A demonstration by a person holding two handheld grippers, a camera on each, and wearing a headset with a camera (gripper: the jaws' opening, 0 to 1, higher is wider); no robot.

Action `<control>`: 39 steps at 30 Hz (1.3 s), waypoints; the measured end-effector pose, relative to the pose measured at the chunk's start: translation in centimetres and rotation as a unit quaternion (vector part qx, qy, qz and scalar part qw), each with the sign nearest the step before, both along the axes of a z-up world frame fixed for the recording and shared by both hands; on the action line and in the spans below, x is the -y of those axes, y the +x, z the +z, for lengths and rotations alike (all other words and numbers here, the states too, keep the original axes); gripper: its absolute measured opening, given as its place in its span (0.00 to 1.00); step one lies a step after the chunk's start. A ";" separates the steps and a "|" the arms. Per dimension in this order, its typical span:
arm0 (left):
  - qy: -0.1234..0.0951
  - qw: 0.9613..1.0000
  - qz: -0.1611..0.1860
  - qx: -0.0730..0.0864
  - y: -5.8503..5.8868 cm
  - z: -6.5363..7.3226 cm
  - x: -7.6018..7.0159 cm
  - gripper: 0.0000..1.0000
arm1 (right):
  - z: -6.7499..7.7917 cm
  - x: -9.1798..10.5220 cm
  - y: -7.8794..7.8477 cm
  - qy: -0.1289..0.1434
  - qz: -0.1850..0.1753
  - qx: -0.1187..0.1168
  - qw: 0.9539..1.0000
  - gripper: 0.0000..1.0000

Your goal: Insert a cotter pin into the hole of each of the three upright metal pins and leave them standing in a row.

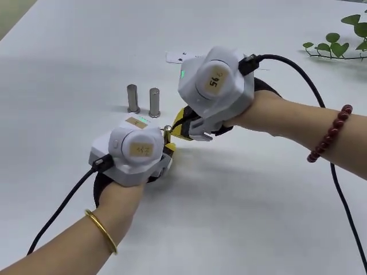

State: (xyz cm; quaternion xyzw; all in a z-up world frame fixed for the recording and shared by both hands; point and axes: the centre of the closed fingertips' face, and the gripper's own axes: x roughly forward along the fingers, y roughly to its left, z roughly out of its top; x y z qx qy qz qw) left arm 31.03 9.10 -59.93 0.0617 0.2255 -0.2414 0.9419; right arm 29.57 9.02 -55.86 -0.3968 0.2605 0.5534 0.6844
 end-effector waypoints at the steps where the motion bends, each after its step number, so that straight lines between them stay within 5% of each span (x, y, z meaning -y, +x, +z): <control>1: -0.001 1.000 0.001 -0.001 0.0 0.0 0.0 0.05 | 0.0 0.1 0.0 0.002 0.000 0.000 1.000 0.05; 8: 0.003 1.000 -0.002 0.003 0.1 0.1 0.1 0.05 | 0.7 1.4 0.4 0.040 -0.056 -0.009 0.998 0.15; 18: -0.002 1.000 0.003 -0.005 0.5 0.2 -0.3 0.05 | 0.9 3.4 -0.1 0.074 -0.113 -0.041 0.990 0.17; 34: -0.007 0.999 0.034 -0.007 1.7 1.2 -3.7 0.05 | 0.8 4.2 -1.1 0.094 -0.144 -0.056 0.984 0.19; 39: 0.008 0.999 0.038 -0.007 1.6 0.9 -4.5 0.05 | 0.5 4.2 -1.4 0.096 -0.146 -0.062 0.983 0.19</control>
